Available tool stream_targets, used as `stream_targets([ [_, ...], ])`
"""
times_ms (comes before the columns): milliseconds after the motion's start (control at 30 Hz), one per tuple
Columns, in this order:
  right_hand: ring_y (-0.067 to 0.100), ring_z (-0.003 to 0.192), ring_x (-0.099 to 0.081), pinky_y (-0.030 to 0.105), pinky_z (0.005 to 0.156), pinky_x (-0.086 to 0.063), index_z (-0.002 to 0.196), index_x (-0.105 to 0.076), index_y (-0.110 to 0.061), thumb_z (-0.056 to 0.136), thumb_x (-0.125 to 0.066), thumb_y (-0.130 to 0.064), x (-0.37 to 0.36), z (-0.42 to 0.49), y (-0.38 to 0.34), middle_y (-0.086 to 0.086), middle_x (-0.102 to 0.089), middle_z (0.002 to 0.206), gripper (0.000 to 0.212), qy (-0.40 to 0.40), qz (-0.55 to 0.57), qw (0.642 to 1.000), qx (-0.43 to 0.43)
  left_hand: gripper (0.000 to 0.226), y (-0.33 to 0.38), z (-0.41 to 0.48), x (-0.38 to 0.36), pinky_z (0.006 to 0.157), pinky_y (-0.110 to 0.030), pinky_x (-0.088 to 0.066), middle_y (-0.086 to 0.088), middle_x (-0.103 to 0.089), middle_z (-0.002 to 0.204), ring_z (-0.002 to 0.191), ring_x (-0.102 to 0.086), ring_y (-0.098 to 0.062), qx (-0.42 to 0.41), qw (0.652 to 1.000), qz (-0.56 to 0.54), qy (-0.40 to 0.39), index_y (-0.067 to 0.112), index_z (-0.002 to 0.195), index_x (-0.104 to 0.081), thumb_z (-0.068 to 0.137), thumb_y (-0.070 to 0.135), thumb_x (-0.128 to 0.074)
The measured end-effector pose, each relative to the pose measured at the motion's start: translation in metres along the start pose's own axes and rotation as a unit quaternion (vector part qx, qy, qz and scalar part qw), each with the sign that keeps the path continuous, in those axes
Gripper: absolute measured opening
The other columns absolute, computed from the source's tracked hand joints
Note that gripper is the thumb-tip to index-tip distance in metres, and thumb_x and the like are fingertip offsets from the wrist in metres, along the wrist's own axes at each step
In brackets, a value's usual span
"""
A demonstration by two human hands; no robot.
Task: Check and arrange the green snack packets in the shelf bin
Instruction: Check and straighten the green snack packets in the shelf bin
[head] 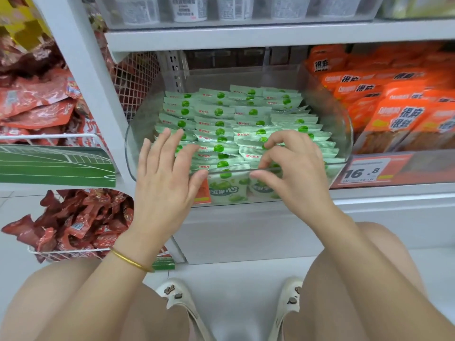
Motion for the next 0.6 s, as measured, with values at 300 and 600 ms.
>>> stream_targets([
  [300, 0.015, 0.102, -0.041, 0.027, 0.086, -0.025, 0.071, -0.062, -0.016, 0.071, -0.069, -0.037, 0.003, -0.001, 0.000, 0.000, -0.056, 0.102, 0.022, 0.019, 0.011, 1.000, -0.008, 0.048, 0.001, 0.009, 0.004, 0.117, -0.046, -0.012, -0.017, -0.045, 0.139, 0.137, -0.031, -0.033, -0.007, 1.000, -0.007, 0.013, 0.006, 0.125, -0.051, 0.095, 0.042, -0.039],
  [600, 0.015, 0.099, -0.041, 0.024, 0.084, -0.024, 0.072, -0.062, -0.016, 0.071, -0.070, -0.036, 0.002, -0.007, -0.002, 0.000, -0.054, 0.096, 0.022, -0.008, 0.016, 1.000, -0.019, 0.053, 0.005, -0.006, 0.004, 0.116, -0.047, -0.017, -0.019, -0.048, 0.136, 0.134, -0.035, -0.035, -0.004, 1.000, -0.010, 0.003, 0.002, 0.125, -0.052, 0.097, 0.043, -0.034],
])
Point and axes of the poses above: each hand's wrist, its own z-axis towards the middle knuckle, its own x-axis out of the back of the hand, y = z × x, the point moved 10 cm from there along z, towards the middle knuckle
